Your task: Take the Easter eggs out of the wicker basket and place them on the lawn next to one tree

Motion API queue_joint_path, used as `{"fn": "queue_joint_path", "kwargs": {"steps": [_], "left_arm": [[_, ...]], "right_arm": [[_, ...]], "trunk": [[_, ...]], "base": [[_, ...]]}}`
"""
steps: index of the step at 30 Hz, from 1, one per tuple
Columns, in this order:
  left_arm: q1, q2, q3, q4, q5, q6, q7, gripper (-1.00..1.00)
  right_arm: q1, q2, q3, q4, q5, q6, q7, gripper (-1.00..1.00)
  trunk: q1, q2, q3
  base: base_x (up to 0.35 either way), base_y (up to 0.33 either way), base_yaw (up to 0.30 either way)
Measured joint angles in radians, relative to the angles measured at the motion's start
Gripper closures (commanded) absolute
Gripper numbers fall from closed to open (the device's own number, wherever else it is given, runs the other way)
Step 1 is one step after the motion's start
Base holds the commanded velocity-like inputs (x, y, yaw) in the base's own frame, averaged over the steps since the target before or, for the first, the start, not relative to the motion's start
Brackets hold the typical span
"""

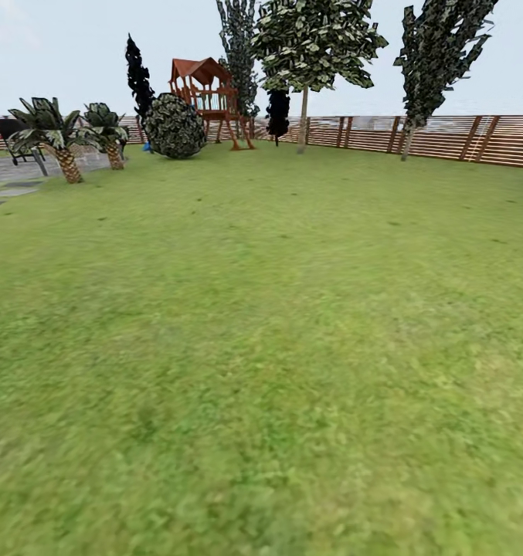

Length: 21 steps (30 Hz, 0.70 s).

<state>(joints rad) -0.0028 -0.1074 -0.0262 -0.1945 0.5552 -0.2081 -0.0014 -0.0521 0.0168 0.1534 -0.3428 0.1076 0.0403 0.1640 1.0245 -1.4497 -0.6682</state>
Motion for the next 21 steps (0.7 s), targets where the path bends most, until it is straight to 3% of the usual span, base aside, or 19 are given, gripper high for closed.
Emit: {"fn": "queue_joint_path", "kwargs": {"steps": [9,21], "left_arm": [[0.000,0.000,0.000,0.000,0.000,0.000,0.000,-1.00],[0.000,0.000,0.000,0.000,0.000,0.000,0.000,-1.00]], "right_arm": [[0.000,0.000,0.000,0.000,-0.001,0.000,-0.001,-1.00],[0.000,0.000,0.000,0.000,-0.001,-0.001,-0.001,-1.00]], "trunk": [[0.000,0.000,-0.001],[0.000,0.000,-0.011]], "base": [[0.333,-0.153,0.035],[0.333,-0.153,0.181]]}}
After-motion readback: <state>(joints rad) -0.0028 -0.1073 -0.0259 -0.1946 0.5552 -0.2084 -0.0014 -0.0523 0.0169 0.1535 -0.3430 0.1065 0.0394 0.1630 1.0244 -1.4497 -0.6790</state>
